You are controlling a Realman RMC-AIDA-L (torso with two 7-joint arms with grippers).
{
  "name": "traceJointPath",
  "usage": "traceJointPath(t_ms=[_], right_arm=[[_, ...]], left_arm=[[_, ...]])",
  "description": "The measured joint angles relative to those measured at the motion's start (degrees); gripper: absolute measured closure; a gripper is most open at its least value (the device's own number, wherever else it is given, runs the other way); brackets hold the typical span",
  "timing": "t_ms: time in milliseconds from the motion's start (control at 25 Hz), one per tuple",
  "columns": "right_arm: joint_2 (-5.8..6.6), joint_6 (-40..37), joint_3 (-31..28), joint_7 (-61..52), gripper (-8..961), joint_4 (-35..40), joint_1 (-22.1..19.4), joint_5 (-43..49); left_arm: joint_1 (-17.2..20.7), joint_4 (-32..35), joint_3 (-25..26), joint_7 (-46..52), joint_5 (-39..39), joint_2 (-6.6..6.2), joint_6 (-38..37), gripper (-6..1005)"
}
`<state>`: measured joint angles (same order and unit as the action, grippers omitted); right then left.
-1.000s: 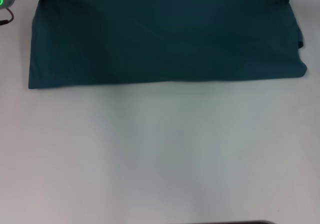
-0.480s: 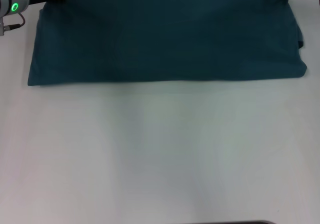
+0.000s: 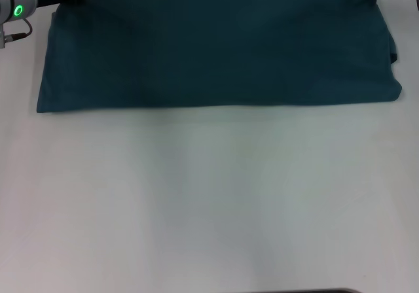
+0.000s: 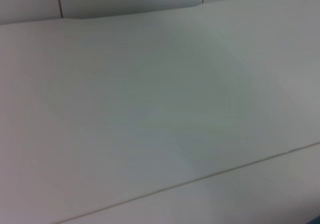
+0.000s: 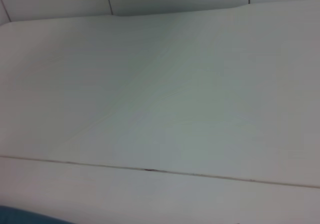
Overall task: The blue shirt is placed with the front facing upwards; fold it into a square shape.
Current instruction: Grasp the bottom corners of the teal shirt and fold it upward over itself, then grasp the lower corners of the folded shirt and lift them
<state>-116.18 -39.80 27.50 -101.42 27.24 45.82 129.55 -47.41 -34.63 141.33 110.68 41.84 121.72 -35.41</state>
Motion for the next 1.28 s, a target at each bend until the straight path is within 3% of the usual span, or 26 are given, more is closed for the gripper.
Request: traceJointPath(t_ms=[360,600,800,1000,1120,1280], right_arm=[[-0.05,0.42,0.05,0.07,909,0.0,0.09,-0.21],[-0.07,2.07,1.16,0.1,909,0.8,-0.42,-0.55],[-0.16,2.89,1.14,0.09,740,2.88,-1.49,-1.65],[-0.81,-1.84,1.23,0.09,517,7.0,-4.58,-5.12],[-1.05,-7.64,1.24,0.08,398,10.08,-7.17,-7.53],[-1.09,-16.45,1.24,-0.1,255,13.67,-10.88,-8.73]], left_arm=[[0.12,-0.96,-0.09,0.12,0.0,1.17,-0.37,979],[0.64,-2.18,-0.09,2.83,0.0,1.48,1.07,754],[2.14,-5.68,-0.41,4.94,0.0,2.21,0.94,652],[3.92,-8.78,-2.7,7.75,0.0,2.33,-2.42,549],[5.54,-11.94,-3.04,8.75,0.04,2.33,-7.78,317],[8.17,-15.71,-3.53,8.96,1.47,2.4,-16.74,135]])
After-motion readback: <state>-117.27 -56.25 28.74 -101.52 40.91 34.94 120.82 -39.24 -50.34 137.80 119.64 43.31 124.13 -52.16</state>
